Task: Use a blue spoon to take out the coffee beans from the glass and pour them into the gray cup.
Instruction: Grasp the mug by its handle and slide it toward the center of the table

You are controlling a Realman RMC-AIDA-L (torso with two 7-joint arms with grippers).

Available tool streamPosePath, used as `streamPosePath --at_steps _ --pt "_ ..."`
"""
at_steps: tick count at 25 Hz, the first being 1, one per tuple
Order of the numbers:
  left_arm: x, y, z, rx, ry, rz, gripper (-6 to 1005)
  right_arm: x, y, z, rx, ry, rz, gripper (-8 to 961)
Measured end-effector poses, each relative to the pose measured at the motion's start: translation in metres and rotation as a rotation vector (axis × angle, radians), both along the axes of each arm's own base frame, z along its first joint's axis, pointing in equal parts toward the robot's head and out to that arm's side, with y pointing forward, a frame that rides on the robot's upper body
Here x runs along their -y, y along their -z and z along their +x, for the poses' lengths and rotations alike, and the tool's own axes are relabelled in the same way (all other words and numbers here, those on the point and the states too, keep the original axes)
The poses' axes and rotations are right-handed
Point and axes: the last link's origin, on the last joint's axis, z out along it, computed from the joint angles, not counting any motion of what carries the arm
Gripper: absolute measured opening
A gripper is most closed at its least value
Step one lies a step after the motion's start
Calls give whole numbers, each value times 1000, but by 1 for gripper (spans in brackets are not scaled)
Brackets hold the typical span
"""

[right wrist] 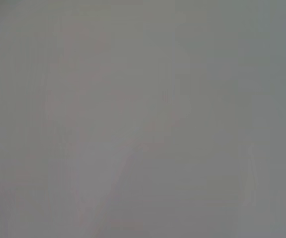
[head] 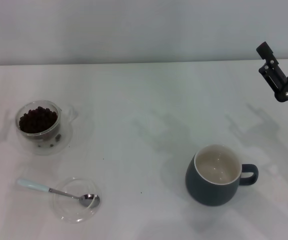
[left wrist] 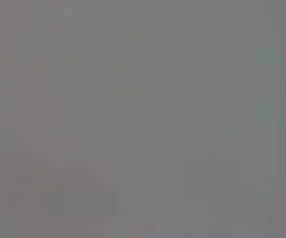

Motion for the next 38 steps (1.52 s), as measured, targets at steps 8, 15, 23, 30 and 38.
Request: streamPosePath --at_steps 8,15,23,30,38 --pt "-7 -2 5 16 6 22 833 -1 0 1 2 6 0 684" --pt "-8 -2 6 16 11 20 832 -3 -1 2 5 20 7 685" --pt "-10 -1 8 14 17 13 832 -4 -2 3 10 21 9 685" --pt "-10 2 9 24 22 -6 833 -1 -2 7 18 38 4 686" --pt "-8 2 8 25 19 -5 834 11 -4 23 -74 97 -70 687"
